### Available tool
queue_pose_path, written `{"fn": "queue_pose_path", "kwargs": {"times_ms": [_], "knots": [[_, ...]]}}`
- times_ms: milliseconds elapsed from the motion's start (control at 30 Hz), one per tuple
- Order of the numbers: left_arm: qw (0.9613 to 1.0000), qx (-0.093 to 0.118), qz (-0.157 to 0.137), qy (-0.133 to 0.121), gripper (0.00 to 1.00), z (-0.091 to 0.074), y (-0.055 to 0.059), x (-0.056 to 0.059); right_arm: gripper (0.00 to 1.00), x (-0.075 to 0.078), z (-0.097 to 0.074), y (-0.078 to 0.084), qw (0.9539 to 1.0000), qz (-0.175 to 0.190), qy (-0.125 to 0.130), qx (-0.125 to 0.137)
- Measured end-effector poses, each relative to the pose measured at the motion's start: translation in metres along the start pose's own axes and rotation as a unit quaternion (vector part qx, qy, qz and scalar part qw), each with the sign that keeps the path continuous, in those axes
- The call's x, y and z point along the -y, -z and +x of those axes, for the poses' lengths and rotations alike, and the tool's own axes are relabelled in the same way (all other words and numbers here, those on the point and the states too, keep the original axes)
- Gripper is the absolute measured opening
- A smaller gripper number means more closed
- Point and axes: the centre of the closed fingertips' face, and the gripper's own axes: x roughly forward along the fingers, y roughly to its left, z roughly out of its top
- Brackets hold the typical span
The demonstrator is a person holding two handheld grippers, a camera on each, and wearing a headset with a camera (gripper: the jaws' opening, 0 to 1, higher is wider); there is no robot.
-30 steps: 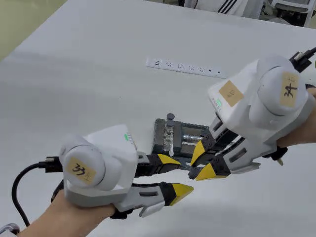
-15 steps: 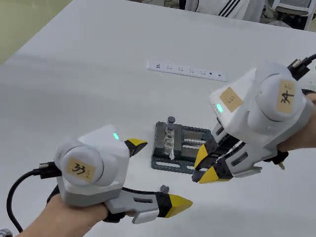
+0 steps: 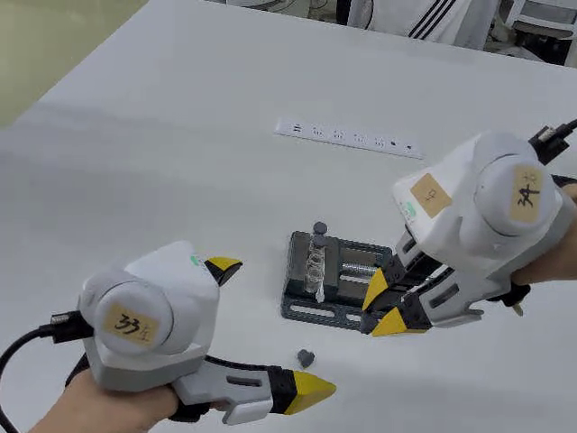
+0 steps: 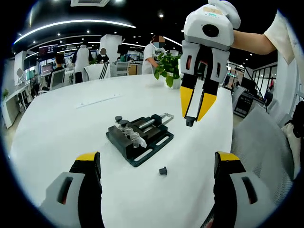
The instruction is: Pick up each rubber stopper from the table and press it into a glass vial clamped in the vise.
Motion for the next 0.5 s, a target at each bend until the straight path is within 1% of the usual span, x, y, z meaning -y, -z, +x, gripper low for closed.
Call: {"fn": "queue_pose_path", "kwargs": {"times_ms": [167,200,267,300,367,500], "knots": [[1.0,0.004,-0.003,-0.002,0.98,-0.002,0.0,-0.001,0.05,0.021,-0.004,0.001,0.9996,-0.026,0.007,-0.012],[1.0,0.006,-0.003,-0.003,0.98,-0.003,0.0,-0.002,0.05,0.028,-0.005,0.001,0.9994,-0.029,0.01,-0.013],[1.0,0.007,-0.004,-0.003,0.97,-0.003,0.0,-0.002,0.05,0.036,-0.006,0.0,0.9991,-0.037,0.012,-0.017],[0.9999,0.008,-0.005,-0.003,0.96,-0.003,0.0,-0.004,0.05,0.044,-0.007,-0.001,0.9987,-0.045,0.018,-0.019],[0.9999,0.009,-0.007,-0.006,0.96,-0.004,0.0,-0.008,0.05,0.054,-0.008,-0.002,0.9982,-0.052,0.019,-0.021],[0.9999,0.01,-0.009,-0.01,0.95,-0.004,0.001,-0.009,0.05,0.076,-0.006,0.001,0.997,-0.068,0.024,-0.028]]}}
